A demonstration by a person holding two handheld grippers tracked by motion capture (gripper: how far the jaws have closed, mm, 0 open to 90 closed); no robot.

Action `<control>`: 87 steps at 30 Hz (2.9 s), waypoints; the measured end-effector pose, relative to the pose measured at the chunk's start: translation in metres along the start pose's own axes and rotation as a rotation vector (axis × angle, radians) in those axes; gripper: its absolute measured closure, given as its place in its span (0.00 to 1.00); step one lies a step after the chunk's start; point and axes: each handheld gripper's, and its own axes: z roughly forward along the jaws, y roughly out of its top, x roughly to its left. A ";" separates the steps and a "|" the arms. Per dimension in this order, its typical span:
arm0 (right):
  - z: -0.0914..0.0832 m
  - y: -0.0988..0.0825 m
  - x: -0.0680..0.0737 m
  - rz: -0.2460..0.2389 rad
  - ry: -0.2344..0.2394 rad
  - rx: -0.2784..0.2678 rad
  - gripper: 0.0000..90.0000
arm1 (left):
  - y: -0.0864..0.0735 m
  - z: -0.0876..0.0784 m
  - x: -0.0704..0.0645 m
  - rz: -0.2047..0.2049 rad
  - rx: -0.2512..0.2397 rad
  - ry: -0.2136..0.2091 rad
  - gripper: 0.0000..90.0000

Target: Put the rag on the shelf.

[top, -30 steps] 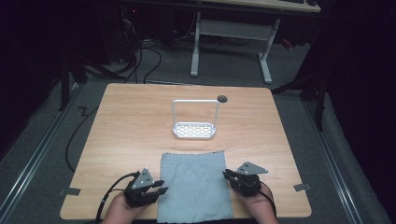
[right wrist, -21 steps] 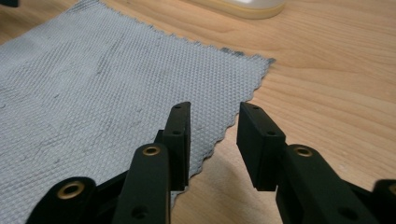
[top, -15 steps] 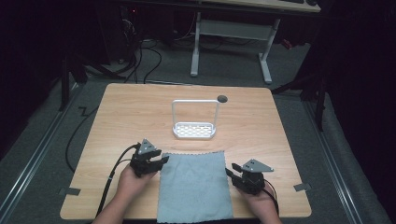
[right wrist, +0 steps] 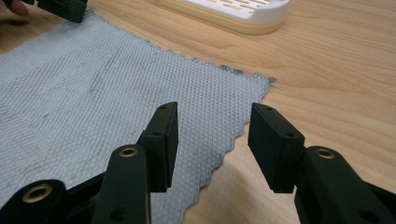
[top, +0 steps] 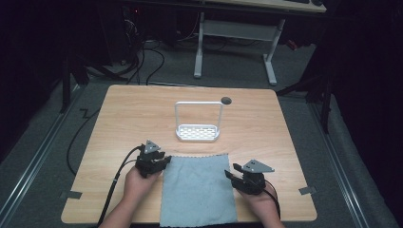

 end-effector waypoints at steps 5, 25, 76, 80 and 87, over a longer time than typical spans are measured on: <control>0.014 0.012 -0.004 0.007 -0.037 0.011 0.59 | -0.001 0.001 -0.003 0.025 0.002 -0.026 0.86; 0.058 0.031 -0.014 0.051 -0.080 0.115 0.98 | -0.002 0.001 -0.001 0.015 0.008 -0.056 0.99; -0.030 0.081 0.002 0.031 -0.073 -0.335 0.99 | 0.051 -0.079 -0.018 0.051 -0.414 -0.049 1.00; -0.038 0.091 -0.002 0.032 -0.082 -0.374 0.99 | 0.059 -0.084 -0.020 0.054 -0.447 -0.049 1.00; -0.051 0.113 -0.005 0.022 -0.097 -0.445 0.99 | 0.076 -0.093 -0.024 0.085 -0.515 -0.028 1.00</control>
